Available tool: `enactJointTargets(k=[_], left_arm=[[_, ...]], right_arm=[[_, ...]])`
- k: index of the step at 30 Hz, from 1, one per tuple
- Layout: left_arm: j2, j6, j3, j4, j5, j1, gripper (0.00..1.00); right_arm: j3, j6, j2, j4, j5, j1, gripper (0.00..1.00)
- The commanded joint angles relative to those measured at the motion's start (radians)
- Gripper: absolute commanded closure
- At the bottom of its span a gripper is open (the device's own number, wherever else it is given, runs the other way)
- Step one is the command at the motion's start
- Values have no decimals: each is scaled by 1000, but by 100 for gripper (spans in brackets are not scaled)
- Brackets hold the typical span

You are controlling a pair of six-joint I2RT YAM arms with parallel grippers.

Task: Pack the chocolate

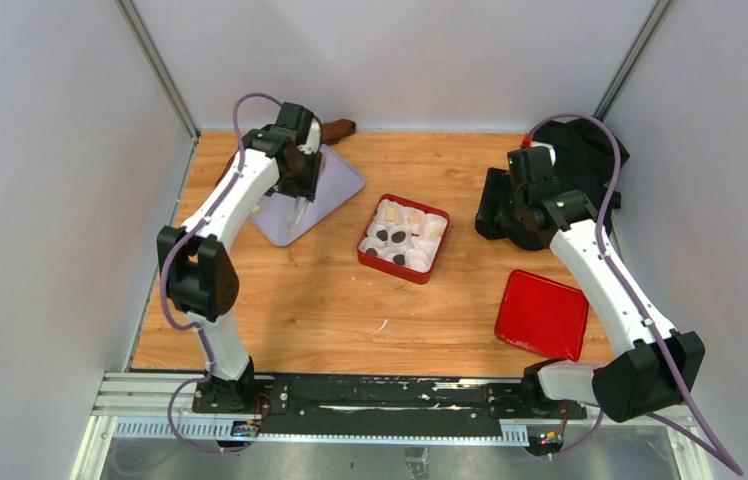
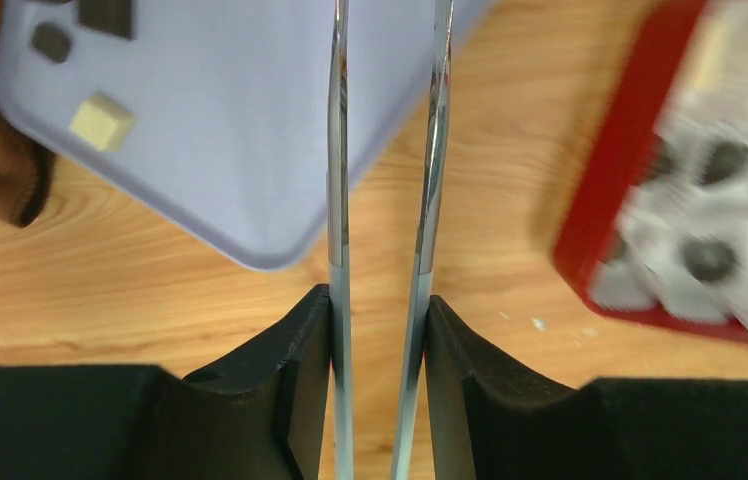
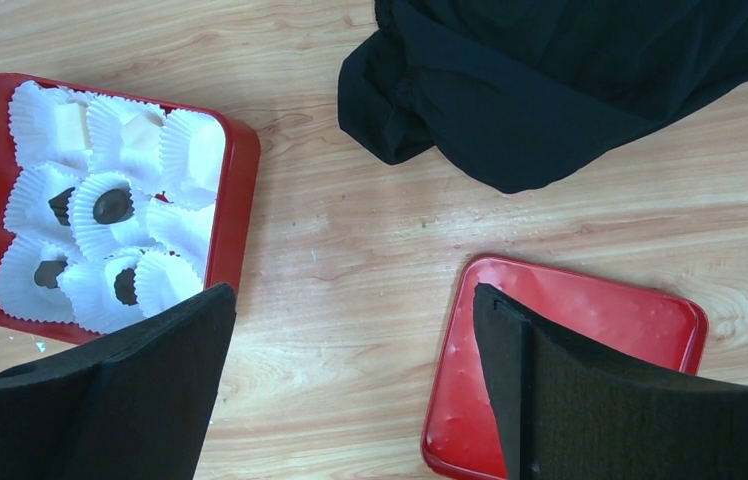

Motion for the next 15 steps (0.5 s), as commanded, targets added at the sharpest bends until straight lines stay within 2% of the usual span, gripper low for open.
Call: enactJointTargets(k=[1,7,15], left_arm=[[-106,29,-67,8,55,-153,100],[-130,16,-147,54,90,-413,100],[10,-17,-62,70,157,-553,100]], right_arm=[[-1,20,-4,7,15,-7,8],[-22,27,-17,20,10,-8,8],[-29,20,-40,12,6,-8,8]])
